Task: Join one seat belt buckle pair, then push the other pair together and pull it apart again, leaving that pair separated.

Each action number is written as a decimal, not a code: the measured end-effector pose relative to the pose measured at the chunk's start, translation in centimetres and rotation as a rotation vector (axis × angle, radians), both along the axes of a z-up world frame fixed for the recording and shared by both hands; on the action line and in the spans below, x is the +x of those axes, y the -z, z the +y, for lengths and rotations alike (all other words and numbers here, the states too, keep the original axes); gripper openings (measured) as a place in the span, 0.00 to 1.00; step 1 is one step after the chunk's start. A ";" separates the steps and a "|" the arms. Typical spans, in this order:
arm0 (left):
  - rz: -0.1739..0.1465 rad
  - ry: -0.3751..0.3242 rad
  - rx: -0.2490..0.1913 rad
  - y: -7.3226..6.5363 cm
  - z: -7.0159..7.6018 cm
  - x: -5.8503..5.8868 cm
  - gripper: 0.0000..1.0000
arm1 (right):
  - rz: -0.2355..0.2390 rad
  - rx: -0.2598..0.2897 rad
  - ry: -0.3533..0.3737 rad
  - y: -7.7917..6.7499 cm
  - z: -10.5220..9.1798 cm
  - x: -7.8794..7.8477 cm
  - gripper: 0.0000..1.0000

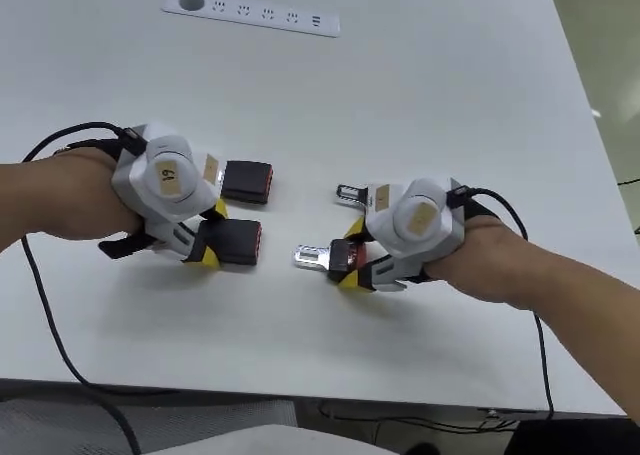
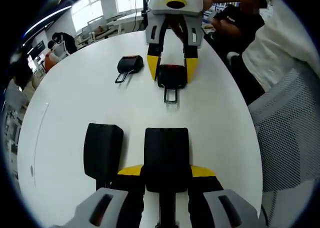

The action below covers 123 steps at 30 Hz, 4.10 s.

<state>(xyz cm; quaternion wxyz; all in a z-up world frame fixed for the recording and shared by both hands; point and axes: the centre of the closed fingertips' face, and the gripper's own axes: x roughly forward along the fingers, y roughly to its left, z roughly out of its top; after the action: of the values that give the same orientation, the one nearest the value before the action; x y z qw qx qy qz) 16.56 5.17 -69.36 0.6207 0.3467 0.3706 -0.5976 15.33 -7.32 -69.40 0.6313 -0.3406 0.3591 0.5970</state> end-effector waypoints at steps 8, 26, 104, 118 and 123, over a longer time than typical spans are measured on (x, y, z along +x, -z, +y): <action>-0.001 -0.003 0.012 -0.1 0.0 -0.1 0.34 | 0.001 0.019 0.002 -0.2 2.6 0.1 0.33; 0.000 0.003 0.023 0.0 0.3 0.2 0.34 | -0.027 0.050 -0.019 -0.1 5.8 0.9 0.32; 0.001 -0.001 -0.001 -0.1 0.0 0.2 0.33 | -0.003 0.104 -0.013 -0.1 7.0 1.3 0.32; 0.017 -0.029 -0.030 -0.1 0.2 0.3 0.35 | -0.019 0.088 -0.003 -0.1 7.2 1.0 0.35; 0.009 -0.025 -0.006 -0.2 0.4 0.3 0.36 | -0.036 0.102 0.007 -0.9 7.0 1.3 0.36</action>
<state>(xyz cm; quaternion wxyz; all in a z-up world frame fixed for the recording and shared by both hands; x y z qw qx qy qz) 16.84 5.54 -69.20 0.6275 0.3375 0.3760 -0.5924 16.64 -0.29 -68.49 0.6563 -0.3176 0.3181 0.6060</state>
